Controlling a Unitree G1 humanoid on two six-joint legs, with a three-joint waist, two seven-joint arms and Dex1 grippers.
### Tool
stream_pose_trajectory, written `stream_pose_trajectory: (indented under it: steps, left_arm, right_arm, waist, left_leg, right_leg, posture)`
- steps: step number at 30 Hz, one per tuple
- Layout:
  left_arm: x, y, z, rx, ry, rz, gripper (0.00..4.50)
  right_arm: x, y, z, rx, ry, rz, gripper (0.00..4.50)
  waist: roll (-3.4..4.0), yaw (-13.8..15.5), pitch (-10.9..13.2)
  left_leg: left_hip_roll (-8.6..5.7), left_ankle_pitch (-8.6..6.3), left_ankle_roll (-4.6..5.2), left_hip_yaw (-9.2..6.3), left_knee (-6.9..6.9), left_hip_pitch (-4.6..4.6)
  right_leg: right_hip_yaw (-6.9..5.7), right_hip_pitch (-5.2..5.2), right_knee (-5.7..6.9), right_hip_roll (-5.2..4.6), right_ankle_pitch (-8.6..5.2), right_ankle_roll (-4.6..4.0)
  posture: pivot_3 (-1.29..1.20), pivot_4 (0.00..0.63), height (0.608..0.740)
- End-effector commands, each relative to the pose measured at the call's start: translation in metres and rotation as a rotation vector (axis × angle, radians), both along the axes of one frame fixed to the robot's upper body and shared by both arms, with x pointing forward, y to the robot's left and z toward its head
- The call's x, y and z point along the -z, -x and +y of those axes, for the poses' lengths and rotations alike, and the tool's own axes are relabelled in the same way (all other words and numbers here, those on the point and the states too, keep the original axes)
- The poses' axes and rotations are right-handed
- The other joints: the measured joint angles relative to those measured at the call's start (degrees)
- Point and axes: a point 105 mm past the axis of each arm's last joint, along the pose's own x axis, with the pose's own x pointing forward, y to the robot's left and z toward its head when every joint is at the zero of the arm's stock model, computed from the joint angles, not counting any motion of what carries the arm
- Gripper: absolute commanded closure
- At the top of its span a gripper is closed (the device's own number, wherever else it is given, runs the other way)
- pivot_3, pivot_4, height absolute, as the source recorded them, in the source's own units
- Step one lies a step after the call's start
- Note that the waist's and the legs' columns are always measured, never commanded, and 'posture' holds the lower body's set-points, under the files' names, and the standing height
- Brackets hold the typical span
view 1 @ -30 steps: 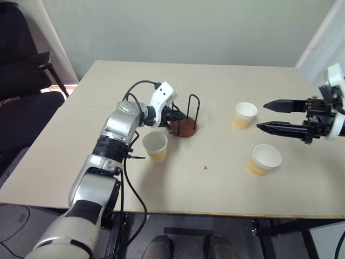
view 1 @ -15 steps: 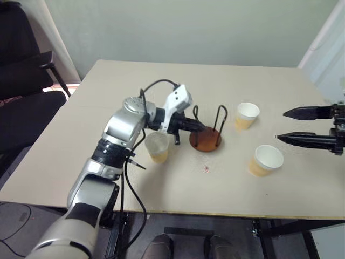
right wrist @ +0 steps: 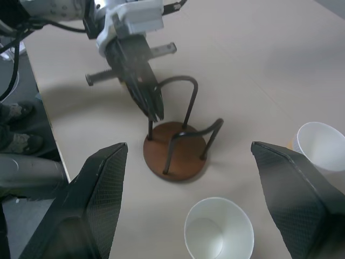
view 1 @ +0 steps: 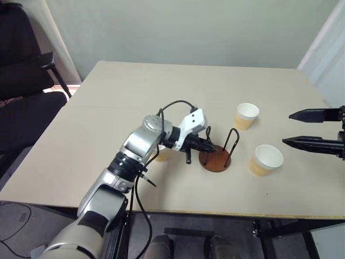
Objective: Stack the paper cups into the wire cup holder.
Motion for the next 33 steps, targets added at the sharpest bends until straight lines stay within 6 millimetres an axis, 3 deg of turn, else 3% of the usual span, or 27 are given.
stream_pose_trajectory:
  steps: [1,3,4,9,15,24,26,28,33]
  left_arm:
    - [0.016,0.004,0.004,0.003,-0.064,-0.033,4.47]
    - [0.022,0.006,0.011,0.007,-0.109,-0.042,4.47]
    - [0.023,0.01,0.013,0.023,-0.118,-0.04,3.87]
    - [0.017,0.011,0.02,0.006,-0.127,-0.082,2.25]
    - [-0.013,-0.003,0.032,-0.048,-0.108,-0.182,0.09]
    - [-0.077,-0.001,0.045,-0.009,-0.049,-0.29,0.03]
    - [-0.086,-0.001,0.052,-0.009,-0.041,-0.292,0.0]
    - [-0.098,-0.007,0.061,-0.051,-0.009,-0.291,0.0]
    - [-0.127,-0.019,0.091,-0.193,0.117,-0.256,0.0]
  right_arm:
    - [-0.011,0.001,0.001,-0.007,0.02,-0.053,0.68]
    - [-0.011,0.0,0.001,-0.013,0.023,-0.054,0.68]
    - [-0.01,0.0,0.001,-0.016,0.024,-0.054,0.68]
    - [-0.007,-0.003,0.003,-0.029,0.026,-0.052,0.68]
    - [-0.006,-0.01,0.004,-0.045,0.037,-0.06,0.68]
    - [-0.001,-0.032,0.006,-0.092,0.058,-0.047,0.68]
    - [0.0,-0.04,0.005,-0.092,0.059,-0.046,0.33]
    - [-0.001,-0.054,0.007,-0.093,0.052,-0.067,0.03]
    - [0.002,-0.084,0.02,-0.113,0.093,-0.128,0.03]
  waist:
    - [0.05,-0.01,-0.03]
    - [0.04,-0.03,-0.03]
    - [0.06,-0.05,-0.03]
    - [0.09,-0.23,-0.04]
    - [0.09,-0.14,-0.05]
    - [0.09,-0.42,-0.05]
    - [0.09,-0.5,-0.05]
    - [0.09,-0.51,-0.05]
    - [0.1,-0.88,-0.05]
  left_leg:
    - [-0.01,-0.02,0.02,0.02,0.01,0.03]
    - [-0.04,-0.03,0.05,0.0,0.04,0.11]
    - [-0.04,-0.04,0.06,0.0,0.03,0.19]
    - [-0.07,-0.06,0.1,0.01,0.04,0.23]
    - [-0.12,-0.14,0.19,0.0,0.06,0.18]
    - [-0.12,-0.42,0.27,0.03,0.06,0.17]
    - [-0.12,-0.48,0.29,0.05,0.07,0.16]
    - [-0.11,-0.53,0.33,0.05,0.08,0.14]
    - [-0.07,-0.58,0.39,0.06,0.09,0.12]
  right_leg:
    - [0.02,0.04,-0.01,0.0,-0.01,0.02]
    - [0.07,0.15,-0.02,0.01,-0.06,0.1]
    - [0.11,0.21,-0.03,0.02,-0.09,0.12]
    - [0.24,0.27,-0.02,0.04,-0.27,0.16]
    - [0.33,0.24,-0.04,0.03,-0.31,0.2]
    - [0.38,0.19,-0.06,0.0,-0.34,0.26]
    - [0.37,0.15,-0.05,0.0,-0.34,0.27]
    - [0.38,0.12,-0.06,-0.01,-0.35,0.28]
    - [0.38,-0.02,-0.02,-0.04,-0.3,0.22]
  posture:
    - [0.0,0.15,0.74]
    - [0.0,0.15,0.74]
    - [0.0,0.15,0.74]
    - [0.0,0.15,0.74]
    - [0.0,0.15,0.74]
    - [0.0,0.15,0.74]
    - [0.0,0.15,0.74]
    - [0.0,0.15,0.74]
    - [0.0,0.15,0.74]
